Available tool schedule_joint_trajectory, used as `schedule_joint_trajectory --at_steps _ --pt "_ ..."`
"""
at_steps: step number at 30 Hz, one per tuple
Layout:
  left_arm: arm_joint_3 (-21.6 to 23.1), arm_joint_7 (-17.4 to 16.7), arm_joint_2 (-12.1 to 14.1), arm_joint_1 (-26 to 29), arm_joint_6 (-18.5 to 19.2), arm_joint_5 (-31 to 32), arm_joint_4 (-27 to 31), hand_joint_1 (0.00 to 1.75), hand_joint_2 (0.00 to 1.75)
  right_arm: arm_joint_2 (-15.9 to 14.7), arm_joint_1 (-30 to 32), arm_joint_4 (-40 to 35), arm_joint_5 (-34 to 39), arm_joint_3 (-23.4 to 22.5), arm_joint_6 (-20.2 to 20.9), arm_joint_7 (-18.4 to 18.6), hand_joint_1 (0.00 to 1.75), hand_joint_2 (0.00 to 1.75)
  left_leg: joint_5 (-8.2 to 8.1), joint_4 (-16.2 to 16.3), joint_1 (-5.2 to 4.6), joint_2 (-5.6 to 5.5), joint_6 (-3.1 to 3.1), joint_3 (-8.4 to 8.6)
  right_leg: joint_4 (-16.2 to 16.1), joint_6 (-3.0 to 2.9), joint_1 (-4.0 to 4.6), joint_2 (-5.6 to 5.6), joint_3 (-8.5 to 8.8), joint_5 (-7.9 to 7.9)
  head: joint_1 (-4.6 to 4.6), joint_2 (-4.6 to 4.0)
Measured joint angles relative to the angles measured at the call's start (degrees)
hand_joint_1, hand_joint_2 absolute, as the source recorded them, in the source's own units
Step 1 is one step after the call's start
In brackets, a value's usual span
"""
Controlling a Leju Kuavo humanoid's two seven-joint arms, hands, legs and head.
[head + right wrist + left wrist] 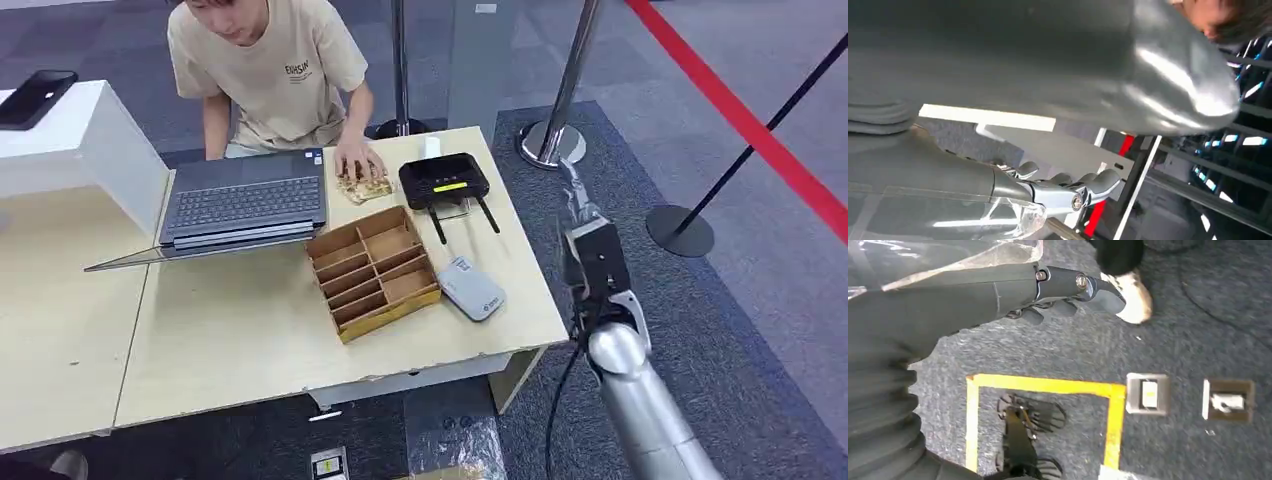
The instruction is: Pass the card to the sensor for recognition and then transmit it.
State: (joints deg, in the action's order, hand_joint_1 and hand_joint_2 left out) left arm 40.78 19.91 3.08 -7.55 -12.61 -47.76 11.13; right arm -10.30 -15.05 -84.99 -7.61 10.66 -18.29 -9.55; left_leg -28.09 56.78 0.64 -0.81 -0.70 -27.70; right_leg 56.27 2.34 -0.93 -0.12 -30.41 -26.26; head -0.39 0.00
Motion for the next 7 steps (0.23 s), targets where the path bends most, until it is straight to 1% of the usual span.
schedule_joint_trajectory --at_steps 2,5,7 --pt "-0.41 -0.24 0.37 0.18 -0.35 -0.11 -0.04 0.0 1.75 -0.52 2.99 -4.79 -0.55 -1.13 0.46 0.48 0.0 0.0 0.0 0.0 0.01 0.0 0.0 0.0 0.0 0.0 0.01 -0.02 0.01 0.0 0.04 0.0" --pt "-0.76 -0.54 0.57 0.27 -0.7 -0.15 -0.04 0.0 1.75 -1.31 6.19 -9.38 -1.22 -2.36 1.09 1.59 0.0 0.0 0.01 -0.02 0.02 0.05 -0.01 0.05 0.01 -0.01 0.01 0.02 0.06 0.0 0.04 0.0" --pt "-0.96 -1.18 0.7 0.3 -0.76 -0.22 -0.04 0.0 1.75 -1.49 7.87 -11.1 -0.87 -3.23 1.09 2.12 0.0 0.0 0.02 -0.02 0.01 0.04 0.0 0.05 0.01 -0.01 0.01 0.02 0.06 0.01 0.02 0.0"
